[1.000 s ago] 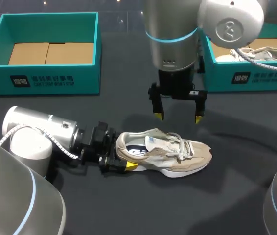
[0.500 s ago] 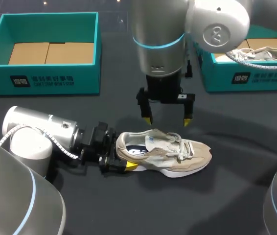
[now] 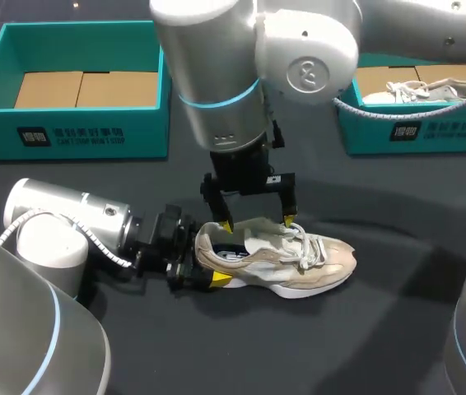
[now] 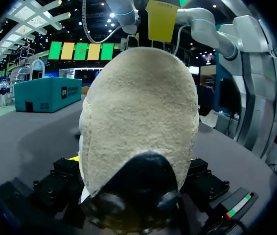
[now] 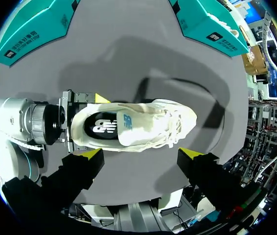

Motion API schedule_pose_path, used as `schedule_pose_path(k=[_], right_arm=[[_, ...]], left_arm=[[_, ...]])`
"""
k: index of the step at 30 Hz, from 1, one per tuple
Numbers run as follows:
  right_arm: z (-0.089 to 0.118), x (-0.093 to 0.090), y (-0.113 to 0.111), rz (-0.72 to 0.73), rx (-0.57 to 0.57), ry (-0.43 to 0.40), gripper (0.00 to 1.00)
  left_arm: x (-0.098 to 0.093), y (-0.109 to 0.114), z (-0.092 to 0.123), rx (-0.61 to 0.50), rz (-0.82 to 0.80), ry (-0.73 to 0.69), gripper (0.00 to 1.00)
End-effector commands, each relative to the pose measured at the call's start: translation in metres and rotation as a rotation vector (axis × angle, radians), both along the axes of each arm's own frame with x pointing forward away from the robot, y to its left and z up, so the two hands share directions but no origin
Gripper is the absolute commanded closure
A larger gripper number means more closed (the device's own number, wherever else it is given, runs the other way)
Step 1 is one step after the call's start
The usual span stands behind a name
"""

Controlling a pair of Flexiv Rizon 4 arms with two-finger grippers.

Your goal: Take the shoe out of the shoebox, open the shoe tongue, remove and reinsert the insole, then place the shoe into the shoebox

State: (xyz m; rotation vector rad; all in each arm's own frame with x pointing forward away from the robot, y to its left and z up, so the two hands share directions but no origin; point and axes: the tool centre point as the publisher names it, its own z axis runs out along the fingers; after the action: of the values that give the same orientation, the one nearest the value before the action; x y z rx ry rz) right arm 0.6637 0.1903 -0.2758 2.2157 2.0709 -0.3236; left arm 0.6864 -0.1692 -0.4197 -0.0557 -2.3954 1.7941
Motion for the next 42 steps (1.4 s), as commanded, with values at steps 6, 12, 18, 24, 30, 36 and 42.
schedule_pose_path(k=[6,12,18,24,30,36,42], right_arm=[[-0.029,-0.009,0.022,-0.254,-0.382,-0.031,0.00],[-0.039,-0.005,0.016,-0.283,-0.393,-0.026,0.00],[-0.045,-0.002,0.012,-0.293,-0.402,-0.034,0.00],[-0.046,0.001,0.002,-0.300,-0.399,-0.050,0.00],[-0.049,0.004,-0.003,-0.307,-0.394,-0.061,0.00],[-0.054,0.008,-0.010,-0.319,-0.388,-0.069,0.00],[-0.057,0.009,-0.022,-0.347,-0.379,-0.080,0.00]], left_arm=[[0.000,0.001,0.000,0.001,0.000,0.000,1.00],[0.000,0.001,0.000,0.001,0.000,0.000,1.00],[0.000,0.001,0.000,0.001,0.000,0.000,1.00],[0.000,0.001,0.000,0.001,0.000,0.000,1.00],[0.000,0.001,0.000,0.001,0.000,0.000,1.00],[0.000,0.001,0.000,0.001,0.000,0.000,1.00],[0.000,0.001,0.000,0.001,0.000,0.000,1.00]])
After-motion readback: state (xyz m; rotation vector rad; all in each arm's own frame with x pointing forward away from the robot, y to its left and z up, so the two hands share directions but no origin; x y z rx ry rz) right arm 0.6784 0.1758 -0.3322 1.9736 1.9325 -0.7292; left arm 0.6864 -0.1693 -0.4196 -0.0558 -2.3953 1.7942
